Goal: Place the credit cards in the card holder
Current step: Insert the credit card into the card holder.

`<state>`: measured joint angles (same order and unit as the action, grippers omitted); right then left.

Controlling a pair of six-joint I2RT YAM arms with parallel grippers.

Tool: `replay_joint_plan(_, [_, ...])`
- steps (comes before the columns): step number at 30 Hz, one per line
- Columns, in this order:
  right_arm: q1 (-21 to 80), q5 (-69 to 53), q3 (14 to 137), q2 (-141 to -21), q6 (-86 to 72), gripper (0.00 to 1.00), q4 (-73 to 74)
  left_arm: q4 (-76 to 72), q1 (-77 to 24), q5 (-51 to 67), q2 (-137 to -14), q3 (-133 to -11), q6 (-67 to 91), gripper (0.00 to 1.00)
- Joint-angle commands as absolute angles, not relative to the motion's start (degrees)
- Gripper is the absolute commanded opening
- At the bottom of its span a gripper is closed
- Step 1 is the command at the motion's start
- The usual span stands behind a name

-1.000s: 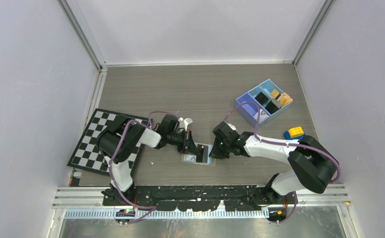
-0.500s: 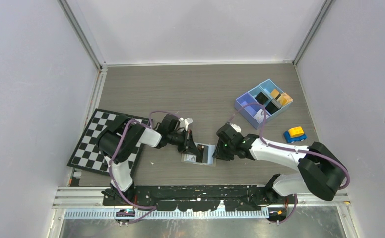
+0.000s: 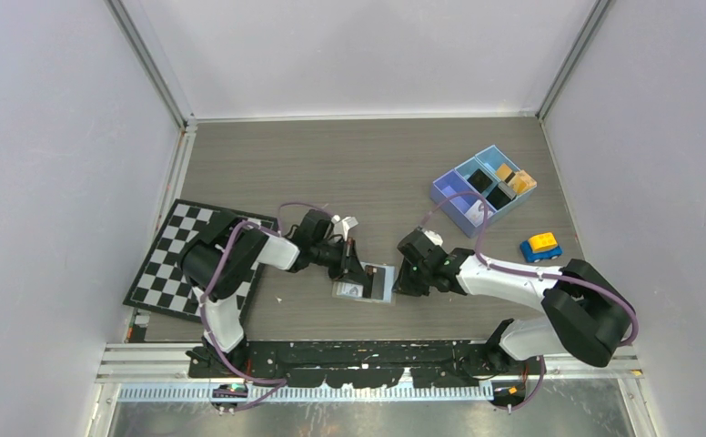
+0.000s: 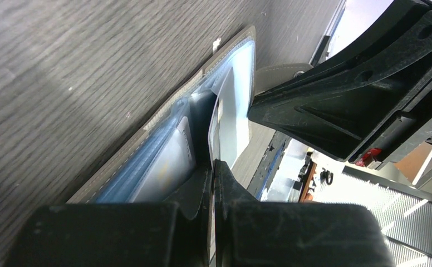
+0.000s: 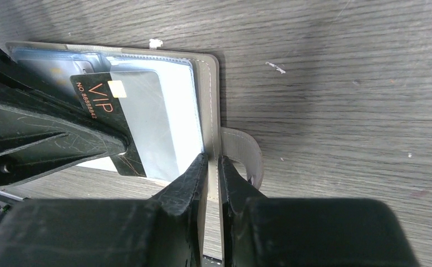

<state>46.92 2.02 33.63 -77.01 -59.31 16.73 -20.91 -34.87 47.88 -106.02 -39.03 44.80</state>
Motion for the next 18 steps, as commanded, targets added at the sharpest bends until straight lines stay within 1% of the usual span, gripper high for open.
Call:
replay_joint_plan(1, [47.2,1.1,32.9,-77.6,-61.0,0.15,11.4,-16.8,-36.3,41.3,-108.0,-39.8,42.3,0.00])
replay_joint_plan(4, [47.2,1.4,32.9,-78.2,-61.2,0.13,11.8,-14.9,-36.6,40.6,-107.6,-40.5,41.6,0.00])
replay_joint_plan(9, [47.2,2.7,33.2,-79.1,-61.0,0.09,13.5,-7.3,-36.6,37.6,-104.6,-42.8,38.2,0.00])
replay_joint_plan(11, [47.2,3.0,33.2,-79.2,-60.9,0.08,13.6,-5.0,-36.6,37.3,-103.4,-43.8,37.4,0.04])
replay_joint_plan(15, [47.2,3.5,33.2,-79.7,-60.8,0.02,14.1,-0.3,-36.6,36.5,-101.8,-45.8,35.1,0.12])
replay_joint_plan(18, [47.2,3.6,33.2,-80.2,-60.8,0.01,14.0,3.5,-36.6,36.2,-100.4,-47.0,33.6,0.18])
